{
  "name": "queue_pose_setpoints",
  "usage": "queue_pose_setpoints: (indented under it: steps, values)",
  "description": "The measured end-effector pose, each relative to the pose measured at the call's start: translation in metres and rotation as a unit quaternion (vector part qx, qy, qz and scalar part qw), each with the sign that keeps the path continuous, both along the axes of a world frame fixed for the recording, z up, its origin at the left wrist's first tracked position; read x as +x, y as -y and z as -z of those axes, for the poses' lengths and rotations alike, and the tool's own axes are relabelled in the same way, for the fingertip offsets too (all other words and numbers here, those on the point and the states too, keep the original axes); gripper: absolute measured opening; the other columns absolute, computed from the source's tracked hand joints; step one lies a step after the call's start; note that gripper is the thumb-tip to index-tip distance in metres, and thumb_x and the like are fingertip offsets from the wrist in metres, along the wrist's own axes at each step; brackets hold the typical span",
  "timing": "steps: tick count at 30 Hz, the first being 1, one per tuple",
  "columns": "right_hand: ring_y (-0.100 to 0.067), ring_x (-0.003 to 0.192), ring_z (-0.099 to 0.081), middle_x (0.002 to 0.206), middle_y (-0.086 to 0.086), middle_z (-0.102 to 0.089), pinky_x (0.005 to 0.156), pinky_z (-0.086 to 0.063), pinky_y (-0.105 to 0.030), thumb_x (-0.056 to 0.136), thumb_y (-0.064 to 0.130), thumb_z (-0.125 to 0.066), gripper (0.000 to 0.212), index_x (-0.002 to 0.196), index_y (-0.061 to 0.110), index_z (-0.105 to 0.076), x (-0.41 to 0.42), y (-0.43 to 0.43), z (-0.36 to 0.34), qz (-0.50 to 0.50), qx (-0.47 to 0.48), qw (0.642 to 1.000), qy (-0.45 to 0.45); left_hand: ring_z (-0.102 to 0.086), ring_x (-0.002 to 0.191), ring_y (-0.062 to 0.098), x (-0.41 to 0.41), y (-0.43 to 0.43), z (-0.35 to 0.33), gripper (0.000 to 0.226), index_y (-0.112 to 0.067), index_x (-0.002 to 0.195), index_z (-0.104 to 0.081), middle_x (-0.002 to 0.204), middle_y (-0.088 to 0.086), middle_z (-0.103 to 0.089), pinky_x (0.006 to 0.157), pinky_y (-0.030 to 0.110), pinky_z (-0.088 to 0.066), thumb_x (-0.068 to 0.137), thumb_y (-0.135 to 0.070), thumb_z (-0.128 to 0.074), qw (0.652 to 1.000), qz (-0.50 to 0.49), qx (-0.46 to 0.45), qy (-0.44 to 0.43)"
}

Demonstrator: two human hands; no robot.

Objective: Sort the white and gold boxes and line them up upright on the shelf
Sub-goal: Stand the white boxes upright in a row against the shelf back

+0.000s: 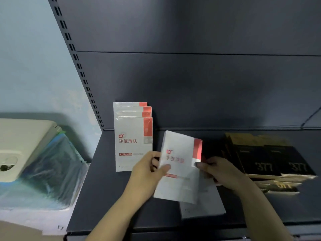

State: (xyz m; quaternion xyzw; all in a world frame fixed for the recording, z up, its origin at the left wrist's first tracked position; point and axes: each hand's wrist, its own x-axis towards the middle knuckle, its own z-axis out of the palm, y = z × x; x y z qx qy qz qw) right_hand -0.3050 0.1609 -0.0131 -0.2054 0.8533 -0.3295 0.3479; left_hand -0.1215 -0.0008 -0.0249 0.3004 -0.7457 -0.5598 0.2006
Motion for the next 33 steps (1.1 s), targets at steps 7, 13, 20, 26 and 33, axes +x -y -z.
queue_pose_setpoints:
  steps: [7,13,20,26,33]
  values:
    - [-0.027,0.111,-0.057,0.129,-0.011,-0.052,0.094,-0.05,-0.044,0.073,0.061,-0.069,0.082,0.133,0.013,-0.042,0.019,0.021,0.008,0.01,0.129,0.987,-0.093,-0.07,0.079,0.011,0.048,0.059,0.018,0.029,-0.04,0.097,-0.063,0.089,-0.008,-0.074,0.068,0.025,-0.055,0.083,-0.017,-0.075,0.977,-0.195,-0.023,-0.078]
    - [-0.039,0.141,-0.022,0.154,-0.019,-0.018,0.105,-0.035,-0.055,0.056,0.064,-0.078,0.136,0.15,0.02,0.008,0.043,0.057,0.018,-0.029,0.224,0.951,-0.209,-0.048,0.083,0.004,0.053,0.061,0.035,0.039,-0.033,0.102,-0.053,0.103,-0.008,-0.046,0.079,0.027,-0.043,0.074,-0.031,-0.081,0.936,-0.314,-0.16,-0.004]
    - [-0.024,0.087,-0.07,0.102,-0.013,-0.071,0.074,-0.056,-0.035,0.068,0.025,-0.086,0.058,0.112,0.002,-0.057,0.006,0.044,0.004,0.002,0.022,0.998,0.05,-0.056,0.078,0.013,0.048,0.012,0.044,0.04,-0.034,0.108,-0.052,0.093,-0.015,-0.051,0.067,0.012,-0.045,0.08,-0.016,-0.074,0.972,-0.152,-0.149,-0.097]
    - [-0.018,0.085,-0.074,0.096,-0.003,-0.077,0.064,-0.058,-0.027,0.086,0.011,-0.067,0.015,0.095,0.02,-0.076,0.01,0.052,-0.025,-0.052,-0.222,0.966,0.12,-0.058,0.083,0.016,0.046,0.01,0.033,0.034,-0.036,0.112,-0.055,0.095,-0.011,-0.056,0.073,0.023,-0.05,0.08,-0.033,-0.065,0.976,-0.13,-0.107,-0.141]
    - [-0.007,0.08,-0.072,0.09,0.007,-0.077,0.061,-0.053,-0.014,0.079,0.006,-0.071,0.019,0.089,0.022,-0.07,0.064,0.115,-0.02,-0.063,-0.323,0.943,0.053,-0.038,0.136,0.008,0.056,0.041,0.033,0.075,-0.035,0.139,-0.033,0.146,-0.011,-0.038,0.107,0.033,-0.038,0.075,-0.052,-0.069,0.979,-0.141,-0.089,-0.118]
